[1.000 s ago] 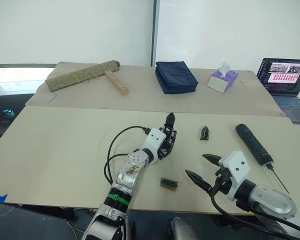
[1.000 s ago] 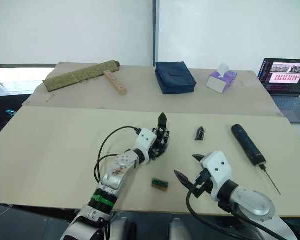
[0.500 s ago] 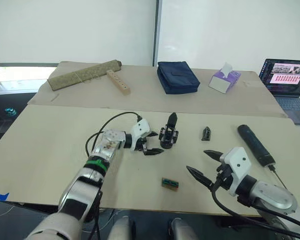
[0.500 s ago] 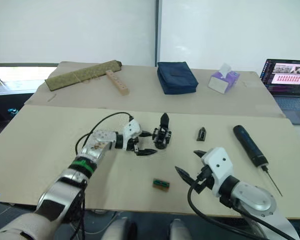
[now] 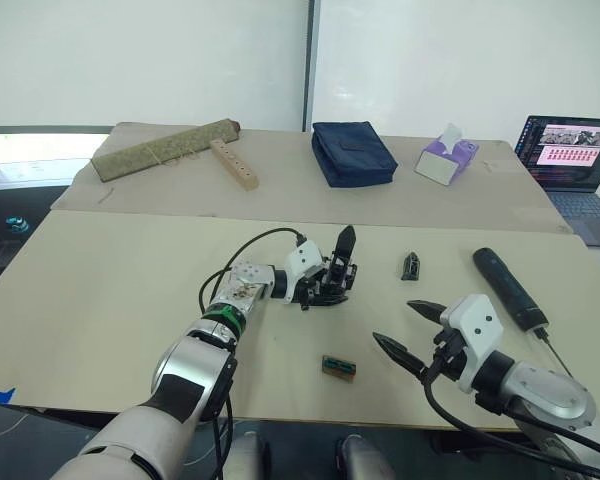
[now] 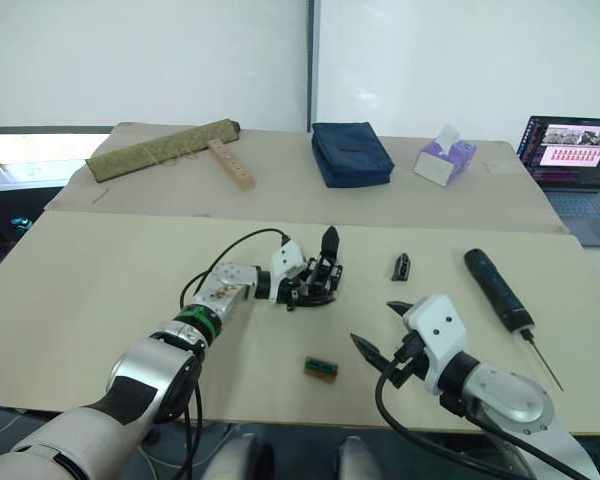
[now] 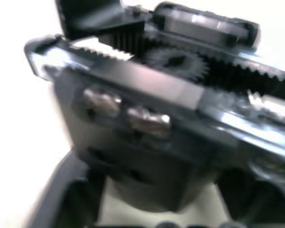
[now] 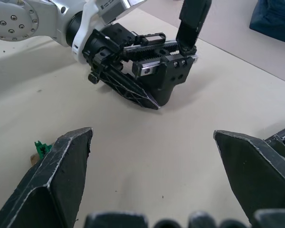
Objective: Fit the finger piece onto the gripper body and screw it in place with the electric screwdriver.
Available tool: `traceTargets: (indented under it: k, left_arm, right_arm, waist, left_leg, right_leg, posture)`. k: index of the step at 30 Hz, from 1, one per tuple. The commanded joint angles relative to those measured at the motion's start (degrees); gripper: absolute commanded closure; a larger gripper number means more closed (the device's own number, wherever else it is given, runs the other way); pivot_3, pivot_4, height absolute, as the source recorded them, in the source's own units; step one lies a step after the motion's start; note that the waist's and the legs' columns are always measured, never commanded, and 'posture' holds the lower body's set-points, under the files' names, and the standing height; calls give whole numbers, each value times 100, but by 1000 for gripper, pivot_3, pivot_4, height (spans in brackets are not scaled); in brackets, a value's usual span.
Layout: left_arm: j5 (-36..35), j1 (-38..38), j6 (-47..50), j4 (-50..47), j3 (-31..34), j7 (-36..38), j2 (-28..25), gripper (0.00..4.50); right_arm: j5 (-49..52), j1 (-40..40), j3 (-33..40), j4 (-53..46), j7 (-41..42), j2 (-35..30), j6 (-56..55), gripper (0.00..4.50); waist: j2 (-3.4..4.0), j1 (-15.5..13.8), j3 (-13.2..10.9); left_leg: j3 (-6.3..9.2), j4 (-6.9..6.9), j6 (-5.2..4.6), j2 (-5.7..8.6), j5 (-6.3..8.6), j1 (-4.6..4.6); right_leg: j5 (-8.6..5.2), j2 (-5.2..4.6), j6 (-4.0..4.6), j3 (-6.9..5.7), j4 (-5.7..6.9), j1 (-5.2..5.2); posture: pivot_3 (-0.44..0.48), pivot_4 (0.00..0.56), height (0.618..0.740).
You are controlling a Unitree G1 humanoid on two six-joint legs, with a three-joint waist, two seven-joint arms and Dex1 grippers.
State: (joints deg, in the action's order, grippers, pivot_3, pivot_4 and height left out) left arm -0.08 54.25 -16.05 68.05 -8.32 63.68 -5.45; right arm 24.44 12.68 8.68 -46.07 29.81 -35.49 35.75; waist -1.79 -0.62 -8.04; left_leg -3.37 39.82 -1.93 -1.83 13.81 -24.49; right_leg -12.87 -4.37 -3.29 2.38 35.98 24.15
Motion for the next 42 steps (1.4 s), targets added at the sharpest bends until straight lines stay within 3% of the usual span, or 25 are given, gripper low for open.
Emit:
traceTargets:
  k: [1,5,8,17,21,26,28,31,34,38,42]
  left_arm:
    - [-278,-530,436,-1188,75,25,155,2105]
    - [-263,-1459,1818,-3321,52,-1080,348,2105]
    - [-61,-2033,2410,-4407,-94,-1748,399,2105]
    - [247,-2584,2456,-4743,-581,-2197,200,2105]
    - [65,-2627,2543,-4776,-586,-1898,-38,274]
    - [-344,-2484,2779,-4881,-366,-1152,-708,126]
    - [-545,-2495,2770,-5070,-278,-699,-1162,126]
    - [-979,-2519,3032,-5528,-103,99,-1916,126]
    - [-1740,-2518,3667,-6364,84,1075,-2732,126]
    - [-2502,-2327,4525,-7163,299,1517,-3301,126]
    - [-3061,-1963,5210,-7700,472,1519,-3546,126]
  right_arm:
    - [70,85,154,-273,-47,-8,-4,0]
    - [26,160,58,-344,-123,46,-14,0]
    - [35,169,39,-403,-176,65,18,0]
    - [32,235,-52,-533,-265,53,91,0]
    - [51,203,-13,-532,-263,6,141,0]
    - [224,278,286,-652,-101,-325,473,0]
    - [785,111,742,-674,-1,-547,998,0]
    - [1782,-365,1448,-459,137,-1079,2062,0]
    - [2544,-1380,1700,317,129,-1713,3181,0]
    - [2818,-3008,1255,1585,-93,-2002,4298,0]
    - [2300,-4848,477,3172,-557,-1616,5355,0]
  waist:
    - [0,0,0]
    - [3,-9,1]
    - [3,-5,1]
    - [6,6,3]
    - [9,9,5]
    - [18,73,11]
    - [19,103,12]
    - [20,163,10]
    - [20,149,5]
    - [25,90,-4]
    - [22,86,-8]
  left_leg:
    - [1,0,0,-1,0,0]
    - [22,0,0,-3,0,2]
    - [28,3,0,-2,0,6]
    - [27,-3,0,-5,0,20]
    - [26,-3,0,-4,0,23]
    - [25,-7,1,-8,0,27]
    - [25,-10,0,-12,0,32]
    - [25,-11,1,-14,0,31]
    - [25,-12,1,-21,0,32]
    - [21,-14,1,-19,0,28]
    - [17,-9,1,-10,0,19]
  right_leg:
    - [0,-1,0,0,1,0]
    - [0,-4,0,4,5,-1]
    - [1,-5,-1,7,7,-3]
    - [-1,1,1,9,9,-7]
    - [-1,0,2,9,8,-10]
    - [-4,3,9,9,10,-8]
    - [-8,7,15,9,12,-10]
    - [-8,6,16,11,17,-6]
    - [-10,5,23,8,18,-5]
    - [-15,-7,29,9,10,-3]
    - [-13,-5,27,12,6,0]
  posture:
    - [0,150,738]
    - [0,150,738]
    - [0,150,738]
    - [0,150,738]
    - [0,150,738]
    - [0,150,738]
    - [0,150,738]
    - [0,150,738]
    - [0,150,738]
    - [0,150,738]
    - [0,150,738]
